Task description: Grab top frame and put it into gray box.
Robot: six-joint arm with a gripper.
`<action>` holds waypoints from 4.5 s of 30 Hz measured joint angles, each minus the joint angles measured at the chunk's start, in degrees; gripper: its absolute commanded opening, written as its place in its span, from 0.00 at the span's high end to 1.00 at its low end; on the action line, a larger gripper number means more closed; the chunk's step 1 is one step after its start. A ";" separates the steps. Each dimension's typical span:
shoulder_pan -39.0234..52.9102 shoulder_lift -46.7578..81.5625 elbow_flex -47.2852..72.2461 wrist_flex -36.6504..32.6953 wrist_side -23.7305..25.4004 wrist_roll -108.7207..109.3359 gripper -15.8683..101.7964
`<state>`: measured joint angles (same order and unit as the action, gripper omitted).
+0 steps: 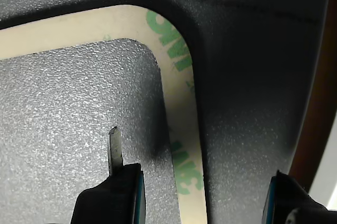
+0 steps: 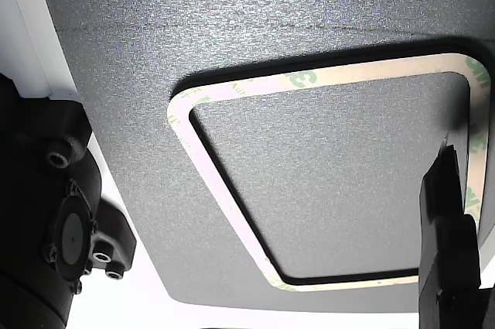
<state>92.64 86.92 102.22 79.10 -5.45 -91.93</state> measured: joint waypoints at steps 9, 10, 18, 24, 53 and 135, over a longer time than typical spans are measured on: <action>0.18 -0.35 0.00 -0.26 1.93 -0.79 0.12; 0.18 -0.53 0.00 -0.35 1.93 -0.97 0.13; 0.18 -1.32 0.00 -0.88 2.11 -1.05 0.20; 0.18 -2.20 0.00 -0.88 2.11 -1.49 0.22; 1.76 -2.72 -0.70 -1.76 3.16 -2.72 0.52; -55.46 -4.92 -37.53 15.21 31.38 176.48 0.97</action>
<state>37.18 82.00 64.69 94.31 25.93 84.55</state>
